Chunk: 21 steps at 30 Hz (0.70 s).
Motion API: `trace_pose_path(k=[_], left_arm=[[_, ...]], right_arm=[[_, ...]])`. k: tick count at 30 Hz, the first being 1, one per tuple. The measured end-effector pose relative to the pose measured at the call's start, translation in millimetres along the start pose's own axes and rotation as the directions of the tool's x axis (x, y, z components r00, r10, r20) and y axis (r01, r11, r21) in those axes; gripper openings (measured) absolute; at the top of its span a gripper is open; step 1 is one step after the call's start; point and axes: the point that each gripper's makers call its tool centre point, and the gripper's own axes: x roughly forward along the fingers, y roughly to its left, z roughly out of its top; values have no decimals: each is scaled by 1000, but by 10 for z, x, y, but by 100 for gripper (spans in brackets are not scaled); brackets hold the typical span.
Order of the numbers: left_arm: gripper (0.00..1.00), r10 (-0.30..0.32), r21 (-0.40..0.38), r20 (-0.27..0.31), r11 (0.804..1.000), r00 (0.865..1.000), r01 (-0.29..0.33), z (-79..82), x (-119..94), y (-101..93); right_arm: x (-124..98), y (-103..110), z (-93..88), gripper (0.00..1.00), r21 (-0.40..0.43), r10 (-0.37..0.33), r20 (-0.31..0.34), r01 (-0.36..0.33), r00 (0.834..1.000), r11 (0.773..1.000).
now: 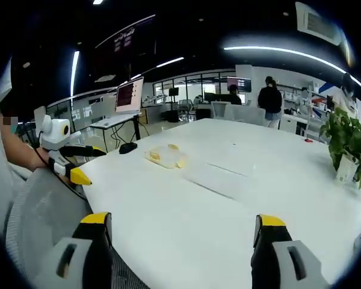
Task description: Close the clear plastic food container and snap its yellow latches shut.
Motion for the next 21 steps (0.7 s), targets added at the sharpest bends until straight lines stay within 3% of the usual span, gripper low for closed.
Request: trace_pose_path(k=[21], left_arm=[[98,-1,4,-4,1000,1000,1,-15,0,0]], right_arm=[[5,22,-13,96,-4,7,-4,-7,1000,1000]])
